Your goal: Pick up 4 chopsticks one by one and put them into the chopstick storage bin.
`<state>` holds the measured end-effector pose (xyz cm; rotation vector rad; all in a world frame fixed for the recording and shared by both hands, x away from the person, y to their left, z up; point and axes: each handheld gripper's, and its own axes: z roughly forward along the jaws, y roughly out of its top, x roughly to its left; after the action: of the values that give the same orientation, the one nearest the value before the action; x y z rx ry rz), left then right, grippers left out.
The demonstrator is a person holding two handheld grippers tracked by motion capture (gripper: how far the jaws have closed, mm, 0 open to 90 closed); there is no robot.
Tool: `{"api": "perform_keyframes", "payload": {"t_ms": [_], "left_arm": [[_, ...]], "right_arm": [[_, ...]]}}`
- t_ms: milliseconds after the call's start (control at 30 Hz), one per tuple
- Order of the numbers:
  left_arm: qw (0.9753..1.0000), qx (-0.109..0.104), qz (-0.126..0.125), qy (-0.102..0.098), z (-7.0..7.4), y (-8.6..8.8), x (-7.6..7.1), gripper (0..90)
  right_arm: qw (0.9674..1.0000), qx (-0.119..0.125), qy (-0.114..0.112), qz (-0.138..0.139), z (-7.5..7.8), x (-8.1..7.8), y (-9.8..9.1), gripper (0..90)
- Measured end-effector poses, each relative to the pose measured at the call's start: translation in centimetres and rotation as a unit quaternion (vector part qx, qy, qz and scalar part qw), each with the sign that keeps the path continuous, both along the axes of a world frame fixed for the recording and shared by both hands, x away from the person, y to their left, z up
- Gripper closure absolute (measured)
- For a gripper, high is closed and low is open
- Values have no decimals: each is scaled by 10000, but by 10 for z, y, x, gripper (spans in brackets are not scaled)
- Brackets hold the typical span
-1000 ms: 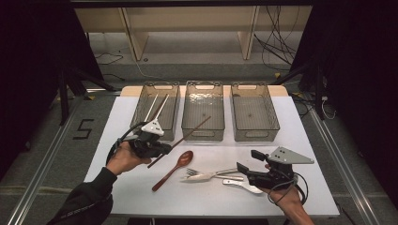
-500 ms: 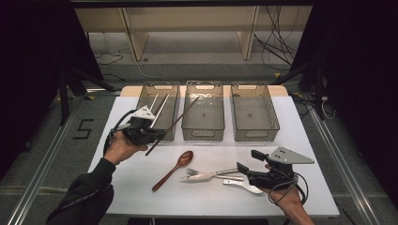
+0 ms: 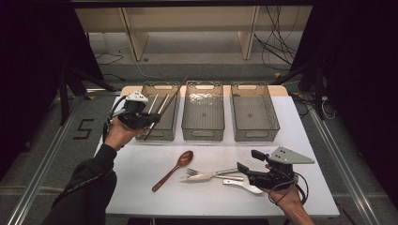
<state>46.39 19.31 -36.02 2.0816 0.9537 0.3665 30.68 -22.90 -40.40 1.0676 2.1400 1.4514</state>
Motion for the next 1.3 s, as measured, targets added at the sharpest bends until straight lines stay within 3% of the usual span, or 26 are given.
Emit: {"api": "perform_keyframes", "payload": {"t_ms": [300, 733, 1300], "left_arm": [[9993, -141, 330, -48, -1, 7, 24, 835], [9977, -125, 643, -156, -8, 13, 51, 835], [9946, -52, 1038, -74, -27, 23, 70, 833]], "right_arm": [[10000, 7, -3, 7, 0, 0, 0, 296], [10000, 14, -1, 16, 0, 0, 0, 296], [10000, 39, 1, 17, 0, 0, -1, 296]]}}
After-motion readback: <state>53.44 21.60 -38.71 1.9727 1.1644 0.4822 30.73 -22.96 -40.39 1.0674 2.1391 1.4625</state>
